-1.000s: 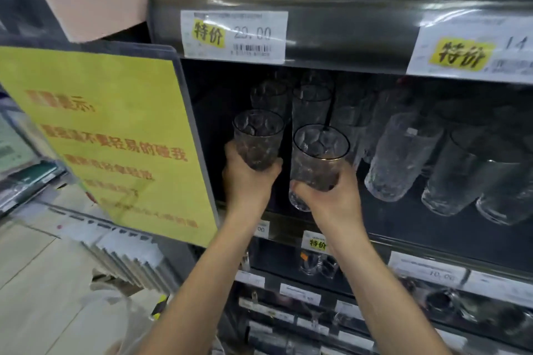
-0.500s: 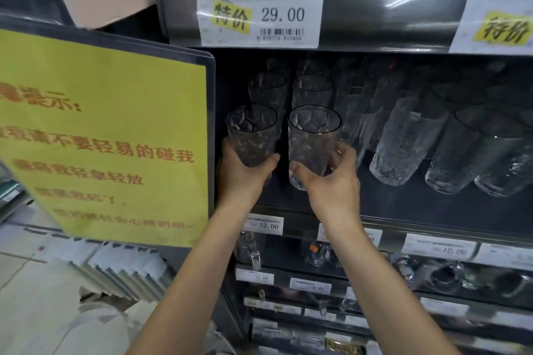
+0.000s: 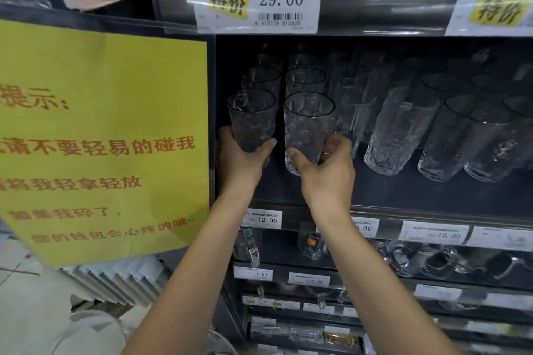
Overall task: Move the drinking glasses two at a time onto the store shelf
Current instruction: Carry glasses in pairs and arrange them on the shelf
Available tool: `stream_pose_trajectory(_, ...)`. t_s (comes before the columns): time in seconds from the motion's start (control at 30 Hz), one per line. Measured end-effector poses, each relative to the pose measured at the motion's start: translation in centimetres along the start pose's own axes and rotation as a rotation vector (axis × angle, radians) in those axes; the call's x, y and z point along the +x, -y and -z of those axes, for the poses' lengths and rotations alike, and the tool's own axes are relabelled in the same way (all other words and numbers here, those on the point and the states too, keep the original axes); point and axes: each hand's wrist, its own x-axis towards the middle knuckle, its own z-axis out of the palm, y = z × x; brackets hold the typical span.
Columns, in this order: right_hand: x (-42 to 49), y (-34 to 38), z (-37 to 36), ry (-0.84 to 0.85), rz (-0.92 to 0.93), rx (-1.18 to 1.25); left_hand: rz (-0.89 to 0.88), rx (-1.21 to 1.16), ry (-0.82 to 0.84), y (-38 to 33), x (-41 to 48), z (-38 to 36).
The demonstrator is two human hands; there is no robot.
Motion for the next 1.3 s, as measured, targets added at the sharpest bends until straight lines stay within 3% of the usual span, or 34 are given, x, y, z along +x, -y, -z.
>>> stream_pose_trajectory(1.3, 0.2, 0.4, -1.7, -0.103, -0.058, -0.203, -0.08, -0.134, 0.019, 0.6, 0.4, 0.1)
